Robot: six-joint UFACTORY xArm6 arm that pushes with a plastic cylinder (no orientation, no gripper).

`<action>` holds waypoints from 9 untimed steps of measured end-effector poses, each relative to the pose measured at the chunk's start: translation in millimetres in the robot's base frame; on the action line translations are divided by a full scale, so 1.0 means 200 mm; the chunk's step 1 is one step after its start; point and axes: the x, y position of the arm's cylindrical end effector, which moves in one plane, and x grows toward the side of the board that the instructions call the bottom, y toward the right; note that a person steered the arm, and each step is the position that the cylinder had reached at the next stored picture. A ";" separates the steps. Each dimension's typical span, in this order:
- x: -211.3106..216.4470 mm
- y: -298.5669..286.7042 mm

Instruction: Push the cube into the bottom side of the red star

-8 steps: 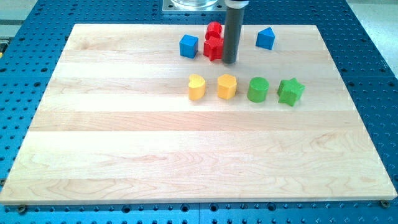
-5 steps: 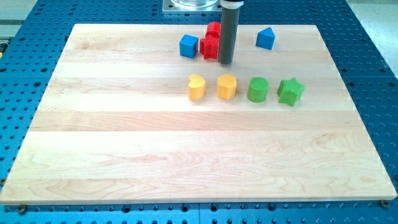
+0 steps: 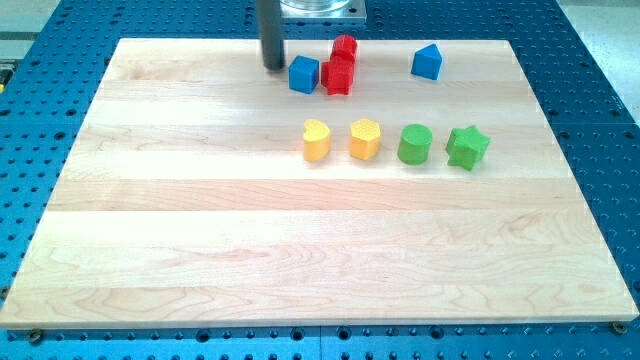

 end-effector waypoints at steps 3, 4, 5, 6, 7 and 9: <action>0.15 0.18; 0.29 0.11; 0.28 -0.04; 0.30 -0.28; 0.40 -0.28; 0.44 -0.11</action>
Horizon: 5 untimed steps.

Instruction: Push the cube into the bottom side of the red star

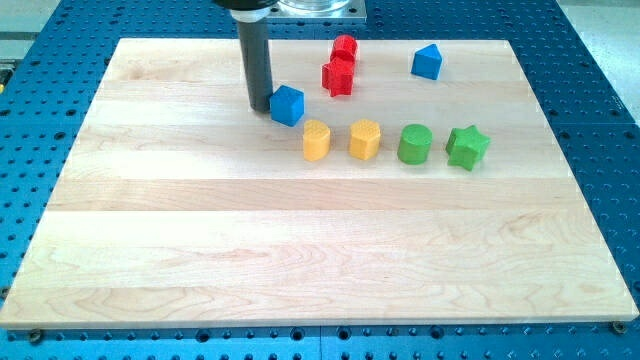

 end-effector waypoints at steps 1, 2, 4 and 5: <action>0.12 -0.14; 0.14 0.04; 0.08 0.28; 0.07 0.21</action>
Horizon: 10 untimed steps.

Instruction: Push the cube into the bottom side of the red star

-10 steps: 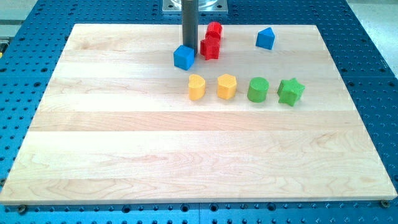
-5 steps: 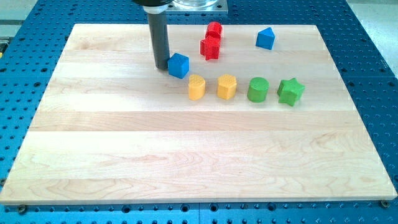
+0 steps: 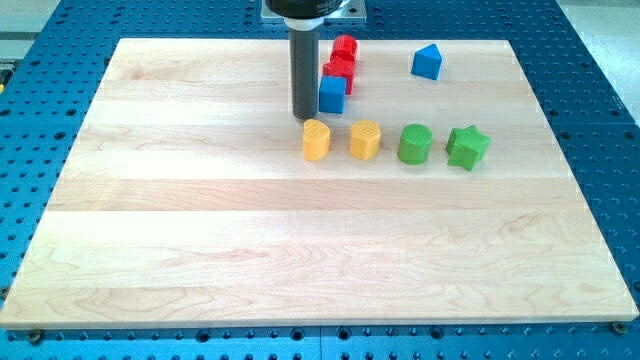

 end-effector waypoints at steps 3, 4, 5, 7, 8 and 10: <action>-0.01 -0.10; -0.01 -0.09; -0.02 -0.05; -0.15 0.03; -0.16 0.13; -0.11 -0.04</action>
